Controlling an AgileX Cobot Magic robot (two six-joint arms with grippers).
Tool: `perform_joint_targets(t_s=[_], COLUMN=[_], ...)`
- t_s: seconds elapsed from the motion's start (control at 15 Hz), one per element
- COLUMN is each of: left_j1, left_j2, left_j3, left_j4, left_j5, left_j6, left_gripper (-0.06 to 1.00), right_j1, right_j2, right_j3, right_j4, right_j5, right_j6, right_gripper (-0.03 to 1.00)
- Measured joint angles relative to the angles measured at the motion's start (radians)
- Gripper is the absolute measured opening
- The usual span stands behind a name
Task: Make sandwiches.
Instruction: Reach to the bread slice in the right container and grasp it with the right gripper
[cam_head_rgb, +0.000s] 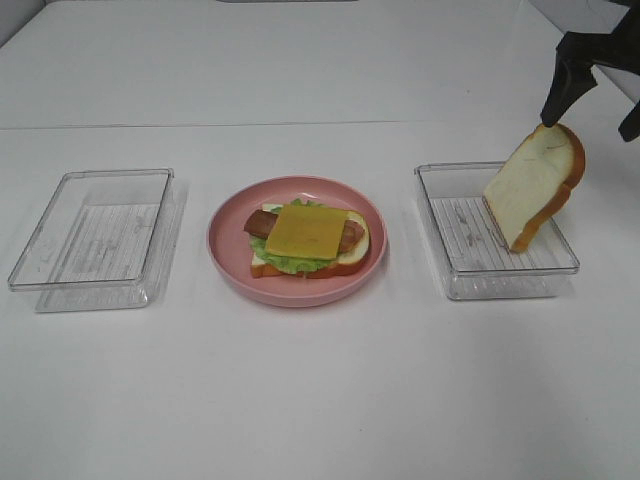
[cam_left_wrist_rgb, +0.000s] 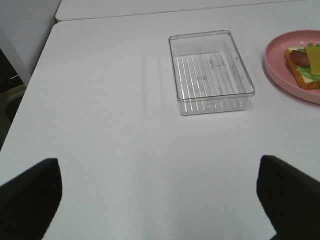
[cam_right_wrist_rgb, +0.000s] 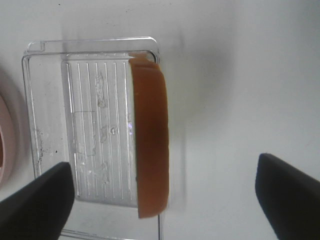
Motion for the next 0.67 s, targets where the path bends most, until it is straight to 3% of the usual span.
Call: perform_joint_targets(t_s=[0.67], left_j1=[0.000], left_j2=[0.000], left_j3=[0.000], left_j4=[0.000], left_j5=[0.000], left_j6=[0.000], left_gripper=[0.98], right_j1=[0.000], right_j2=[0.154], right_j3=[-0.027], right_j4=[0.080], right_j5=[0.003], right_j6=[-0.001], right_gripper=[0.93])
